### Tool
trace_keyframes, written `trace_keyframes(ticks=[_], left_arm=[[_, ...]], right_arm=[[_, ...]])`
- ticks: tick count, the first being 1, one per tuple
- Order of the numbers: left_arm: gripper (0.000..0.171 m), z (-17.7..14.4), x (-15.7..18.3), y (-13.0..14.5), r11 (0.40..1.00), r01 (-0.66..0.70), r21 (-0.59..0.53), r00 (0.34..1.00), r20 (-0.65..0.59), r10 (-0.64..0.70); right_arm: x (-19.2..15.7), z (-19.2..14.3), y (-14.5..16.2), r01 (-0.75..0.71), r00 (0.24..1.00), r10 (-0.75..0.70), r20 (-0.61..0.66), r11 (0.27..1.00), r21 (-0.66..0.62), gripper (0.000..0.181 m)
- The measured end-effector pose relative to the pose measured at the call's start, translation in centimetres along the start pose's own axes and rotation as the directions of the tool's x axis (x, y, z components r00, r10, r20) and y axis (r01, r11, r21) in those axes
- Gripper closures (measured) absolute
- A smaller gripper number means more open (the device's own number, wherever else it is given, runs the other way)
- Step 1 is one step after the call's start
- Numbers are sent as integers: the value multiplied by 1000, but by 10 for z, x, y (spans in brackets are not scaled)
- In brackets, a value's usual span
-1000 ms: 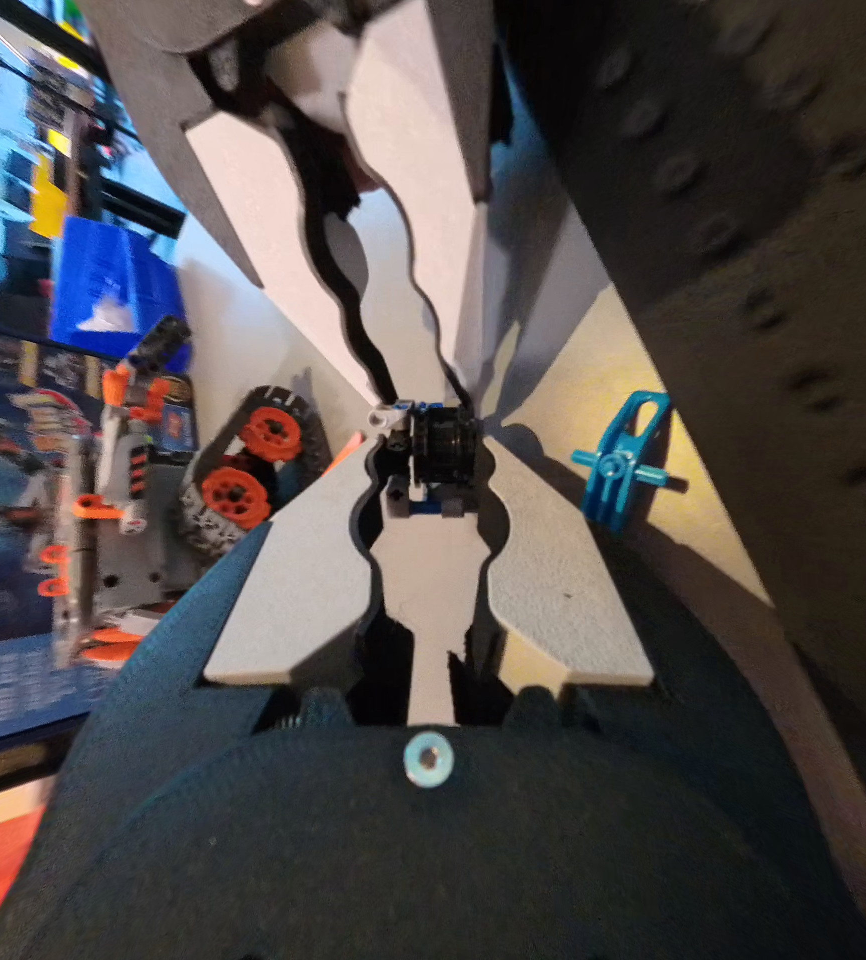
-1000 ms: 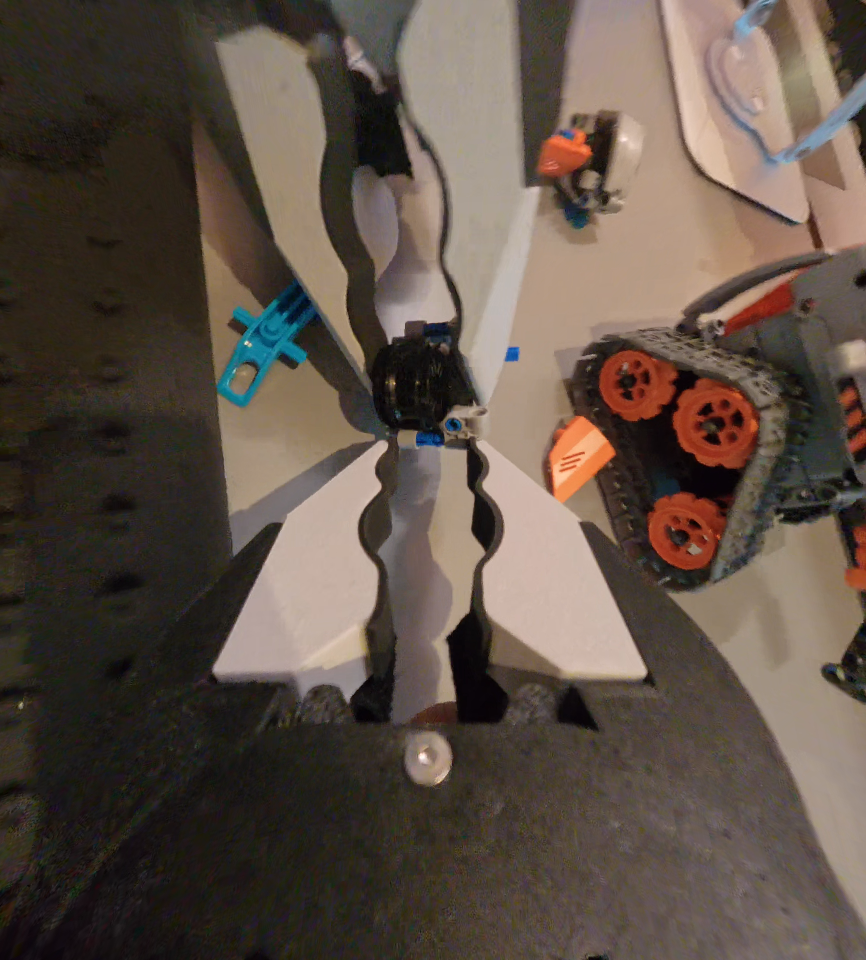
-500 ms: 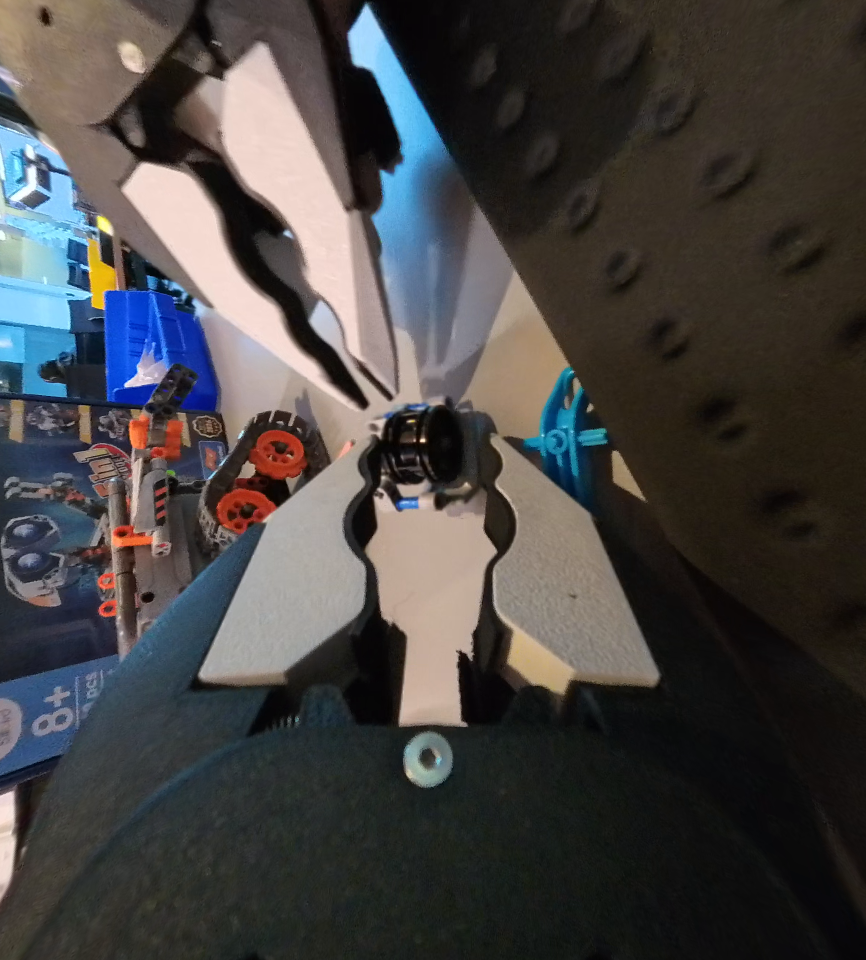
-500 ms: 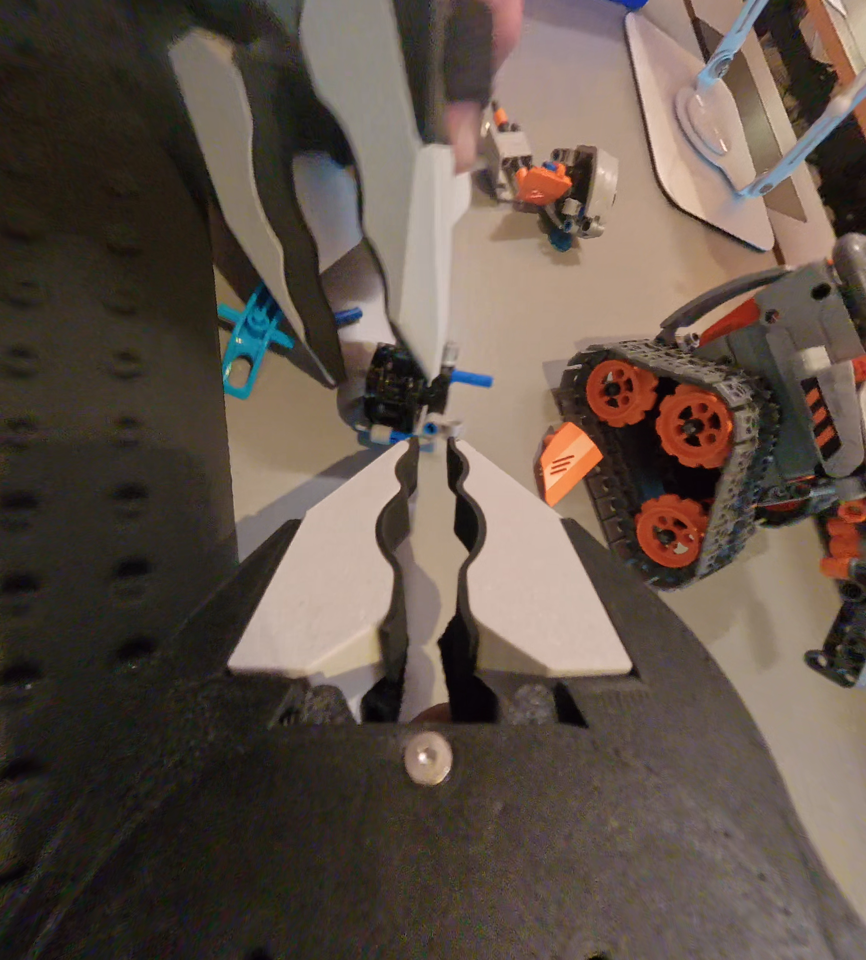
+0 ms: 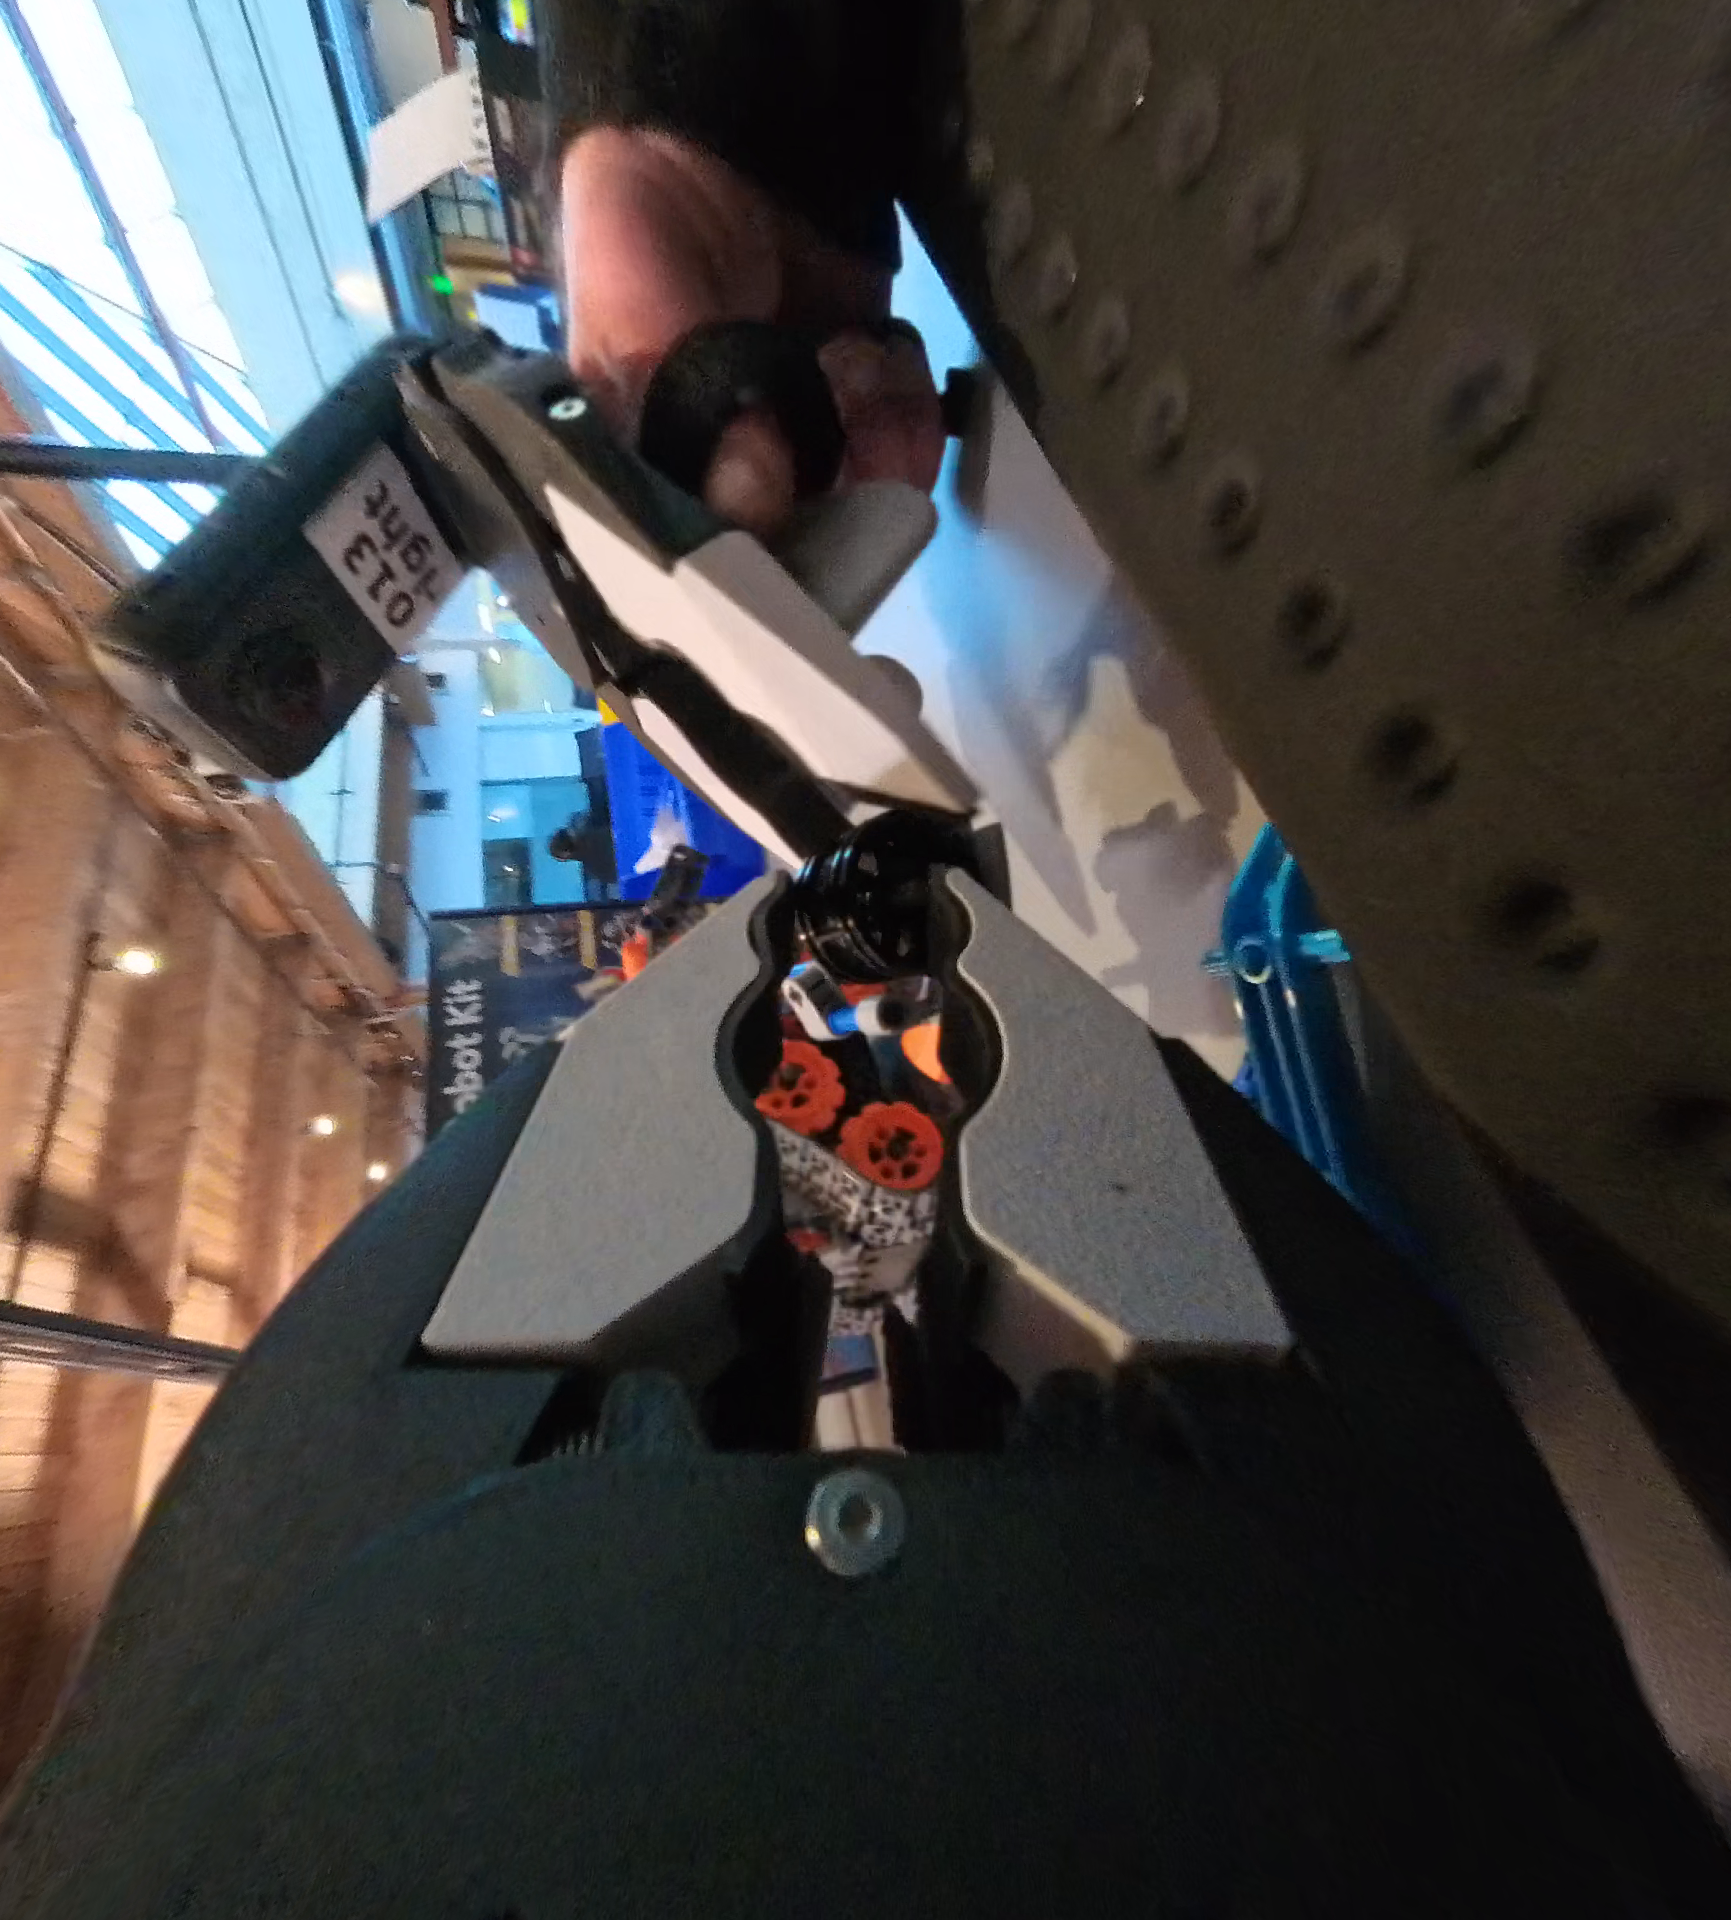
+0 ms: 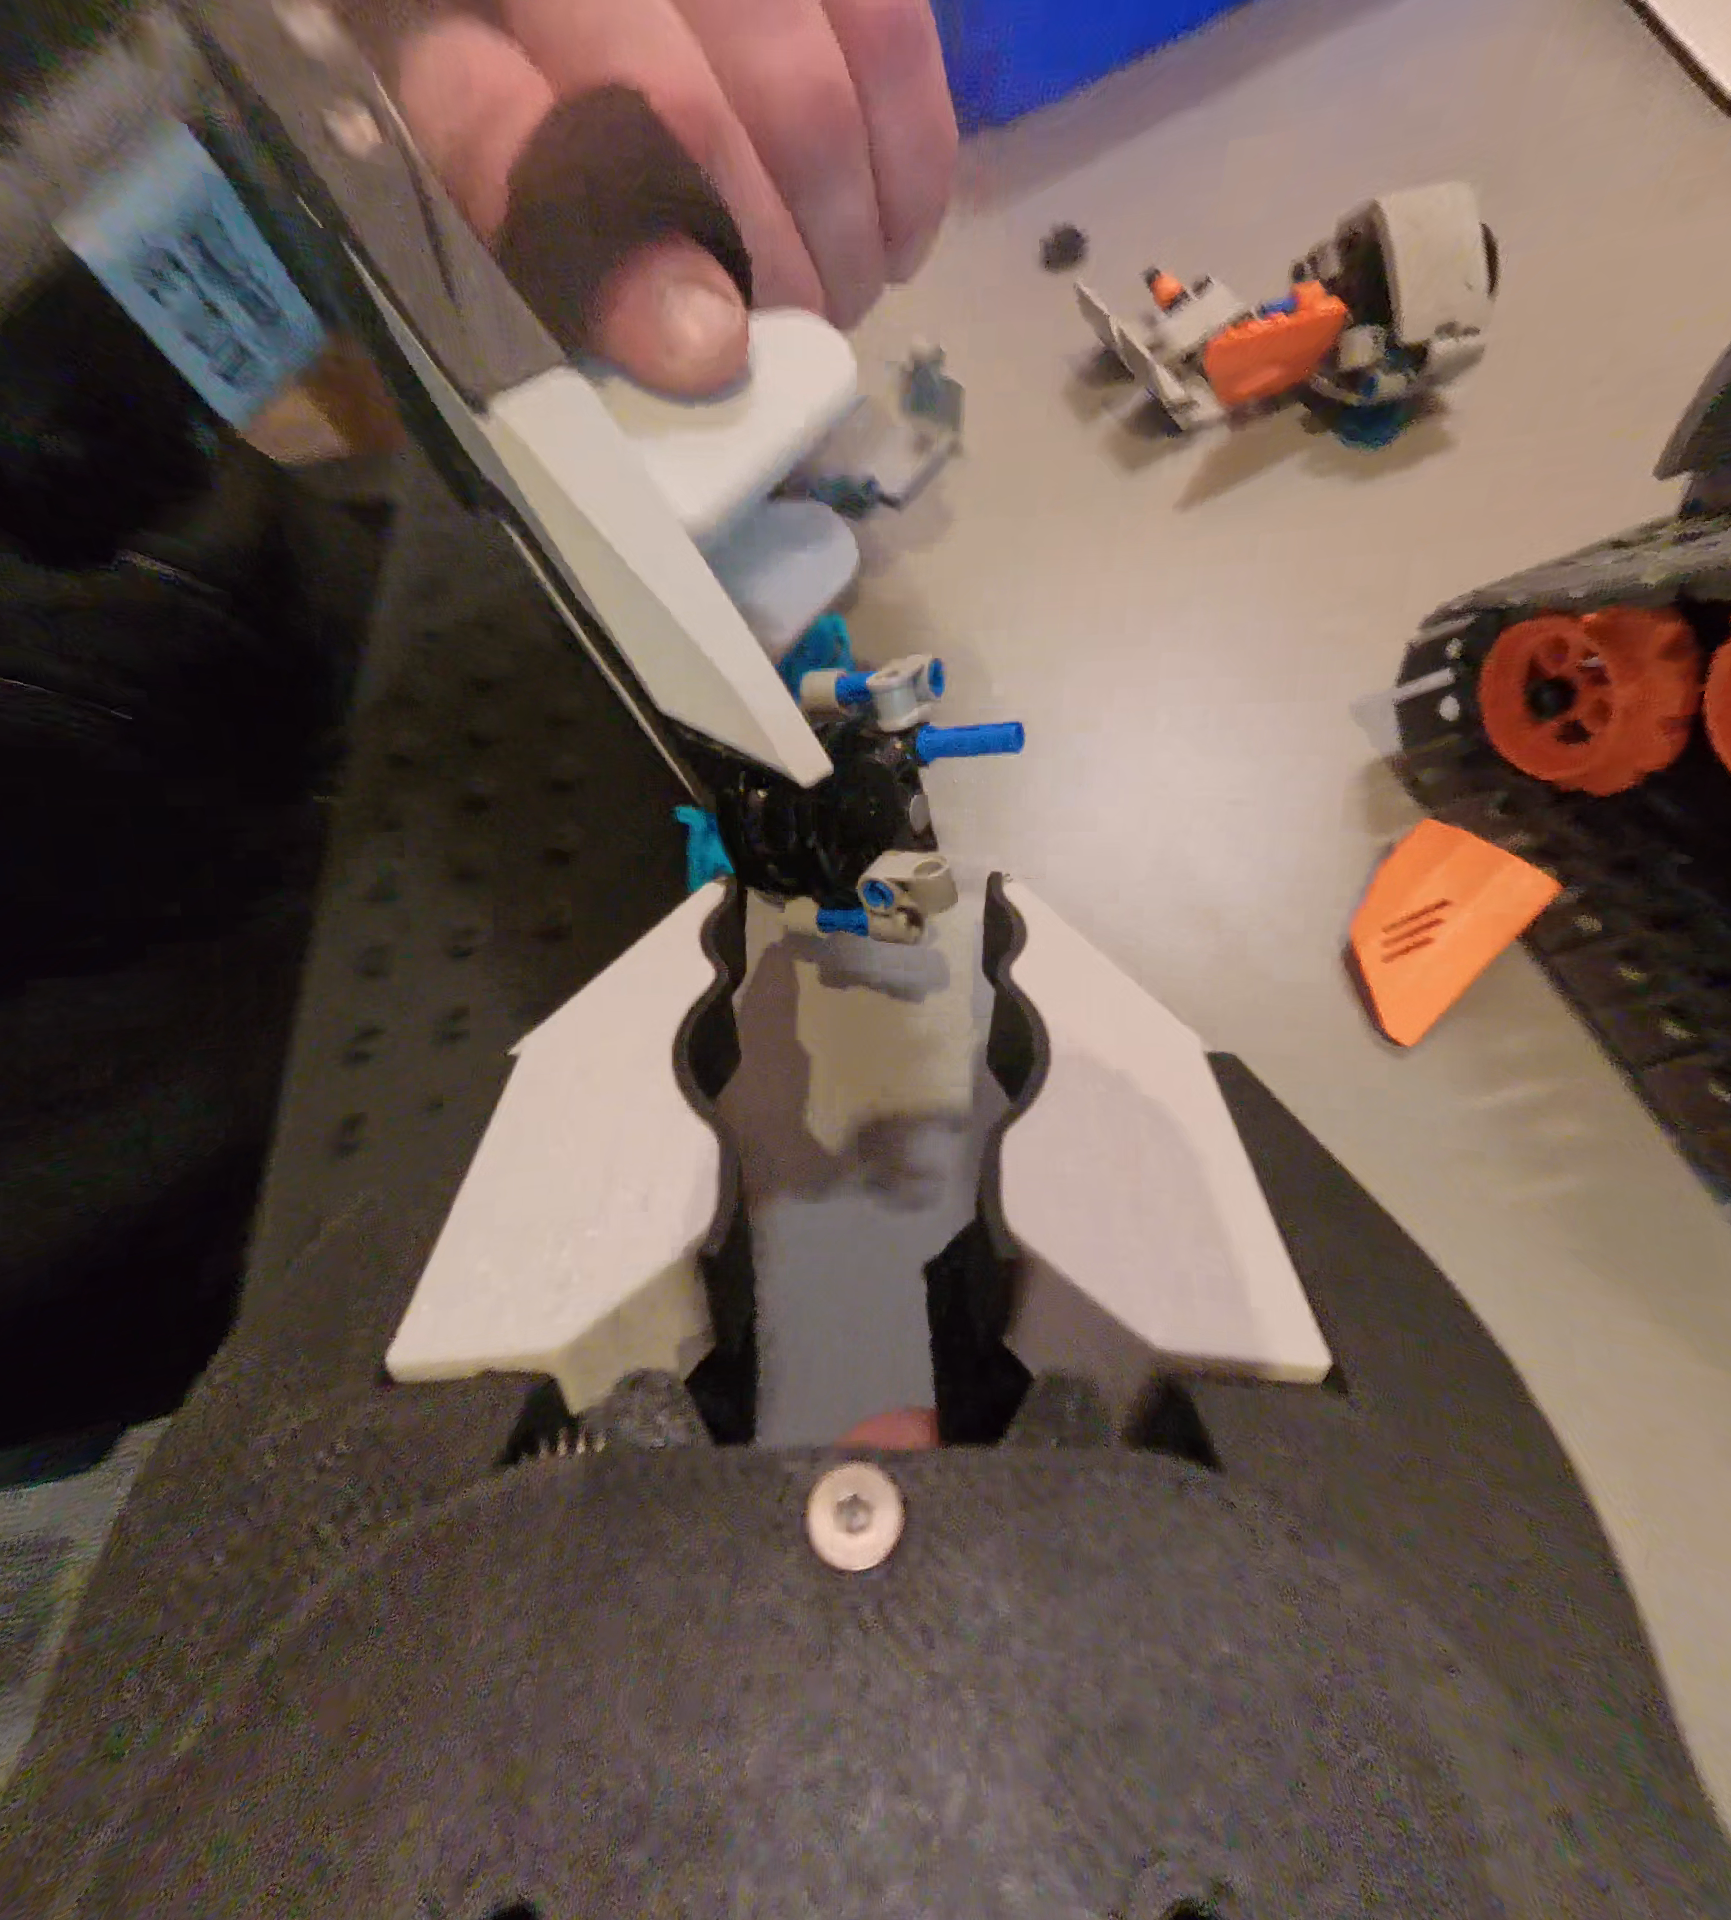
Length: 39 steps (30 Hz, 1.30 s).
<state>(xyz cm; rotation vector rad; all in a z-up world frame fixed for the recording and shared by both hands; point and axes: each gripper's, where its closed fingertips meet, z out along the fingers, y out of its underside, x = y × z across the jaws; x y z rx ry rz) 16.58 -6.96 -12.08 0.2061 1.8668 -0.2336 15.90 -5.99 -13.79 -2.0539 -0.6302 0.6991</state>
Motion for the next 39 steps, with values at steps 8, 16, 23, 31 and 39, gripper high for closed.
trace_keyframes(ticks=[8,16,23,31,39], left_arm=[[149,-15,-22,-25,981,-194,16,969,157,190],[131,-7,-16,-4,995,-99,-19,991,85,100],[120,4,4,37,901,421,-105,885,-168,-434],[127,16,38,46,762,608,-222,679,-351,-644],[135,18,38,36,735,649,-197,628,-407,-663]], right_arm=[[-38,-14,-34,-77,963,22,269,978,195,140],[-1,-13,-24,132,989,-122,-85,984,121,149],[39,-12,-4,349,830,-383,-406,924,-158,148],[40,3,21,306,858,-388,-337,912,-272,146],[37,-19,9,296,855,-348,-384,936,-189,137]])
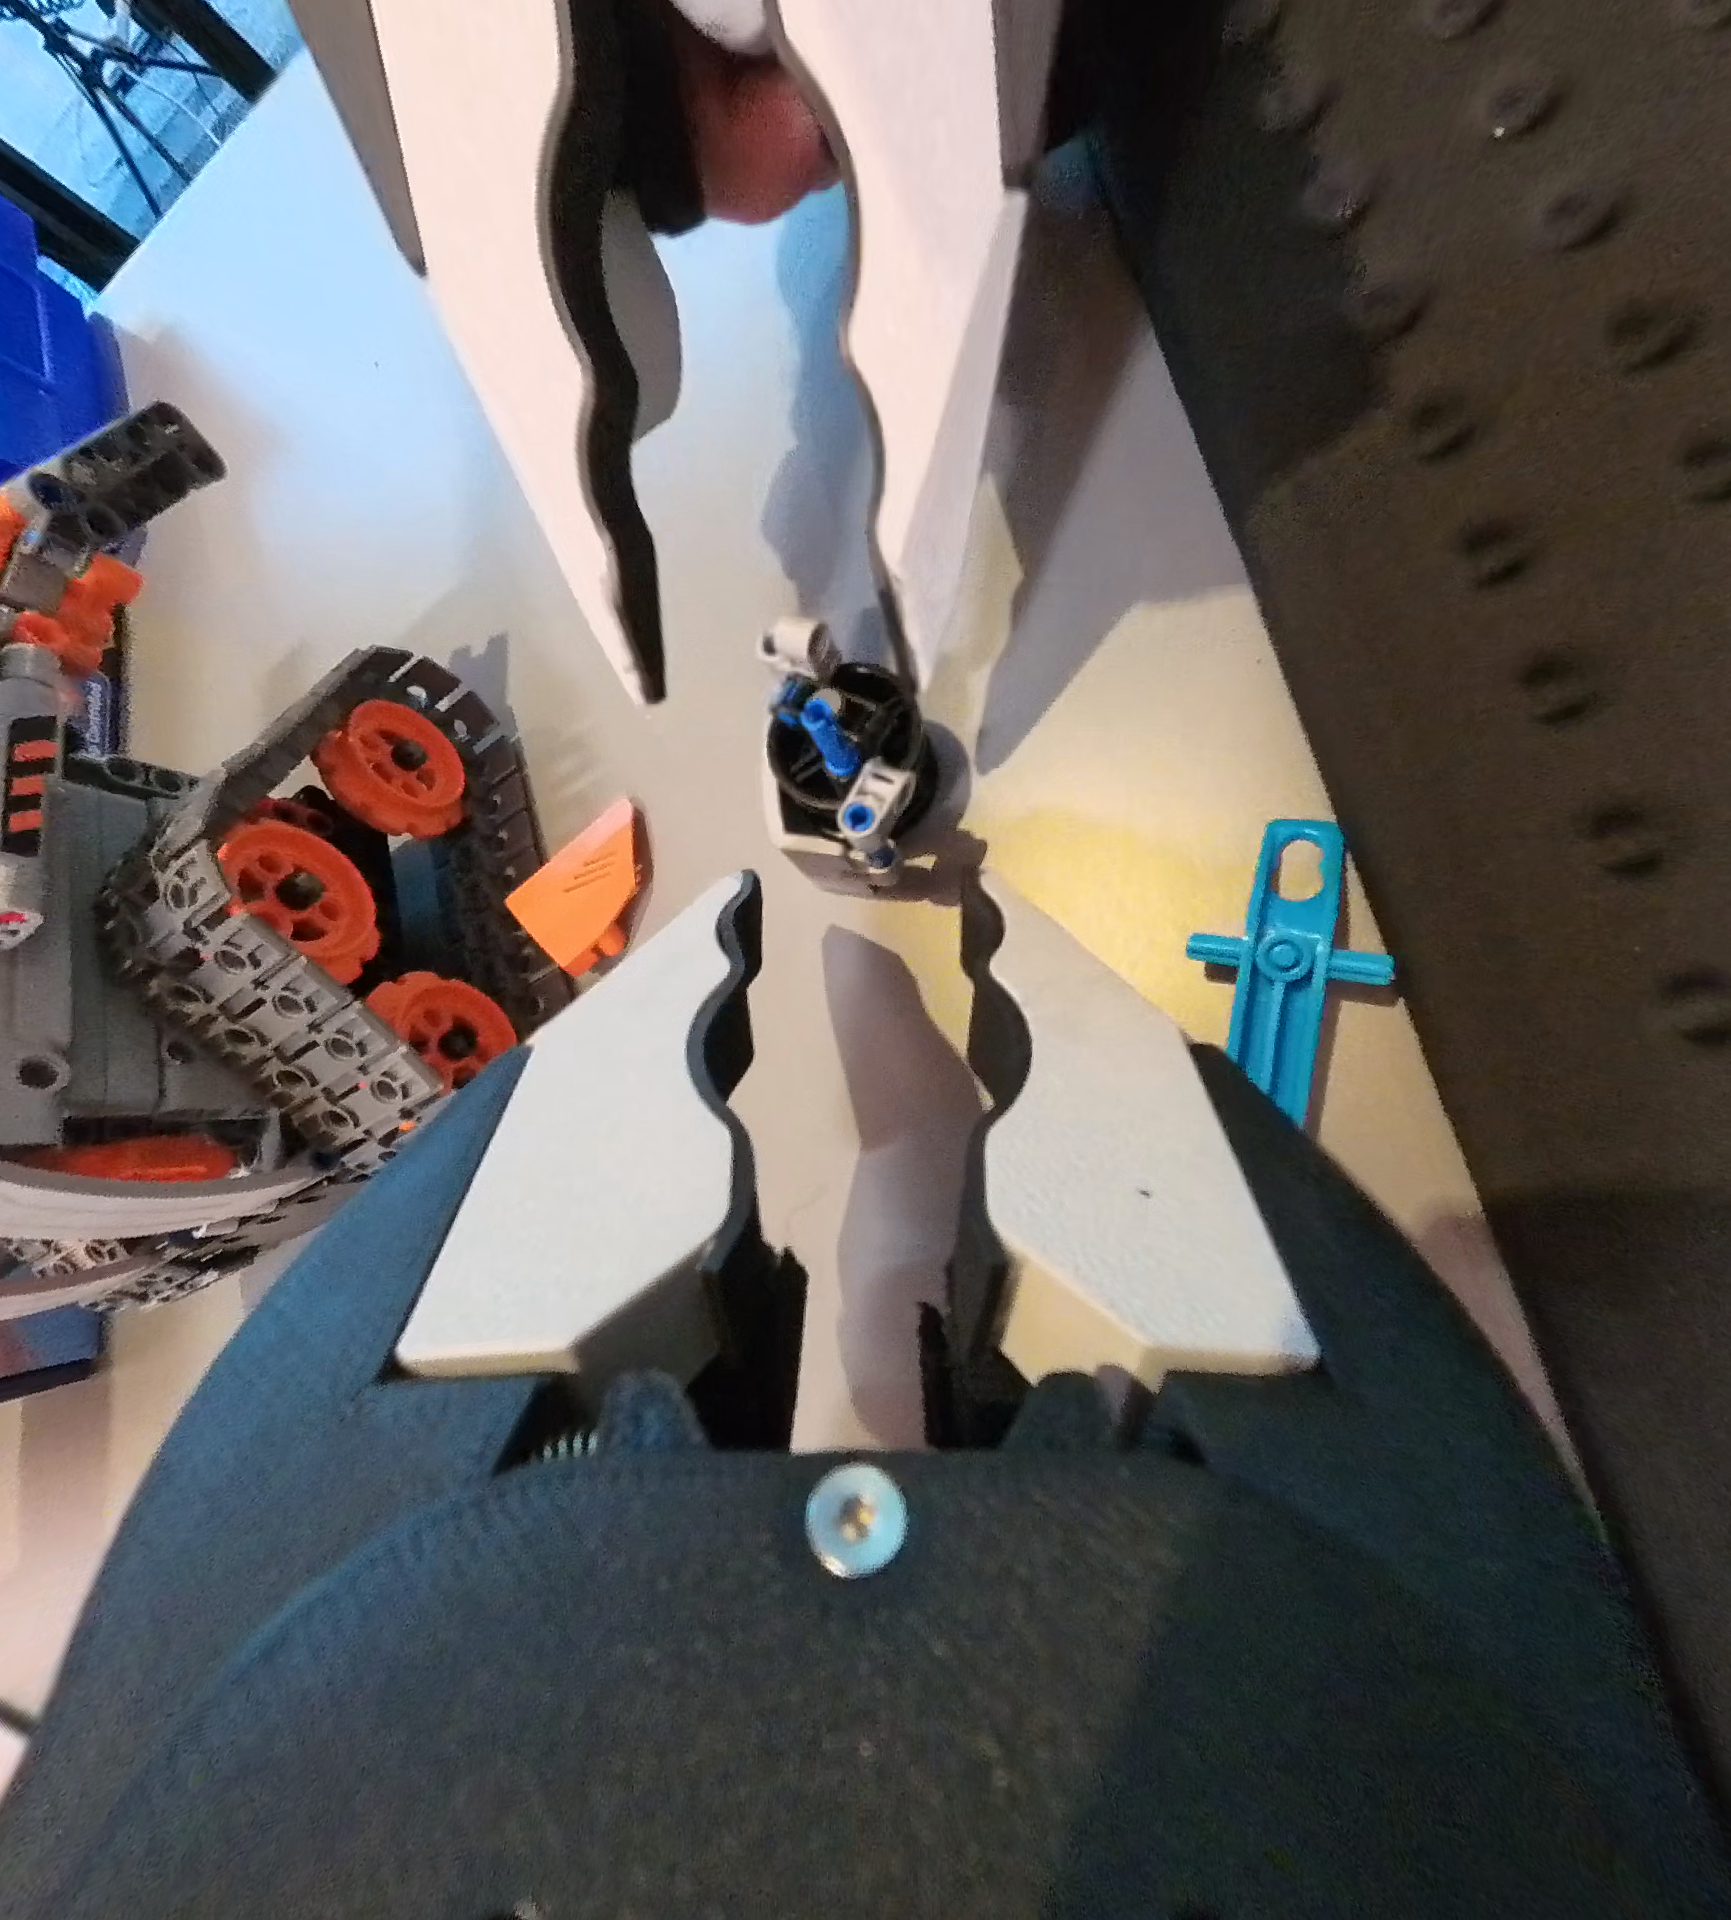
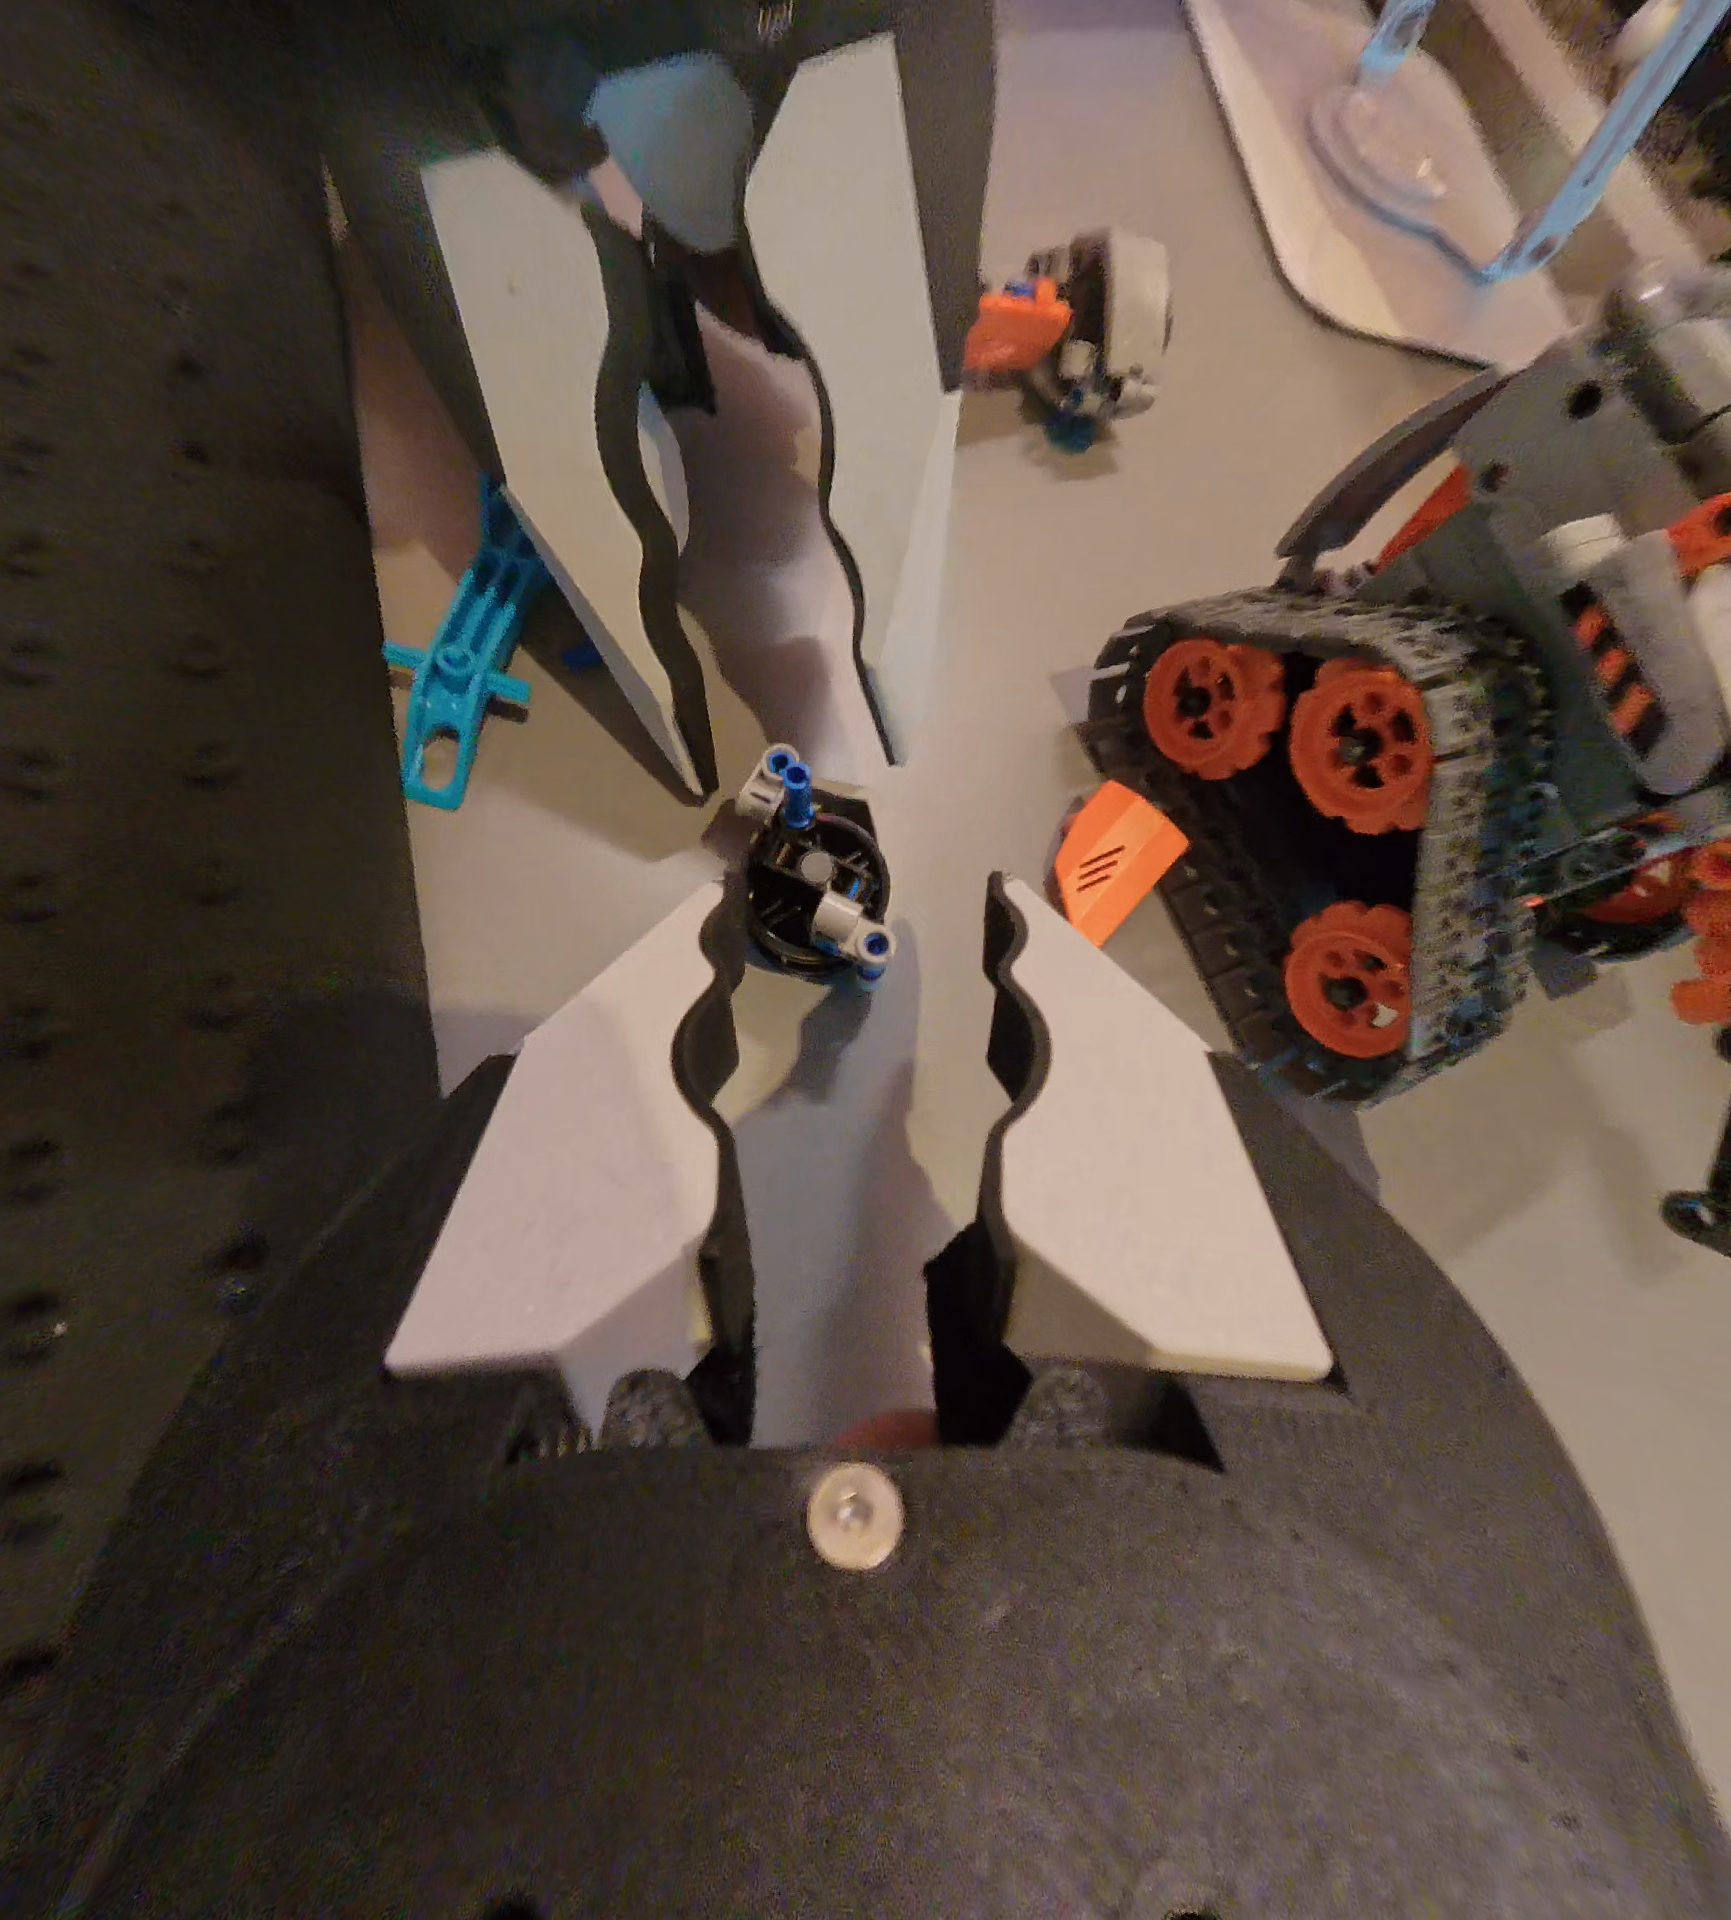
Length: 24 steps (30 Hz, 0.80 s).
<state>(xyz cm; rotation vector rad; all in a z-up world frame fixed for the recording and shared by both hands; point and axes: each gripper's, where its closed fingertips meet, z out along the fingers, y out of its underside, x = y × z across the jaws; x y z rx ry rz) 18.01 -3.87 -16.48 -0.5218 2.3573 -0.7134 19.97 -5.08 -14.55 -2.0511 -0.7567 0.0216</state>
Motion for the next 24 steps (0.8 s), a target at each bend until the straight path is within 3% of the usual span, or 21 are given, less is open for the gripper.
trace_keyframes(ticks=[9,14,21,24], left_arm=[[126,7,-2,-1,997,71,5,996,-59,-71],[139,16,0,-3,995,97,8,991,-90,-96],[144,18,-1,-5,999,40,10,998,-50,-39],[132,11,9,-6,997,71,-3,985,-155,-71]], right_arm=[[-2,-3,1,-3,1000,3,-6,1000,-15,143],[-9,5,6,27,999,-26,18,998,-52,151],[-14,7,7,63,998,-61,24,996,-70,154],[-18,7,5,132,991,-131,12,989,-69,154]])
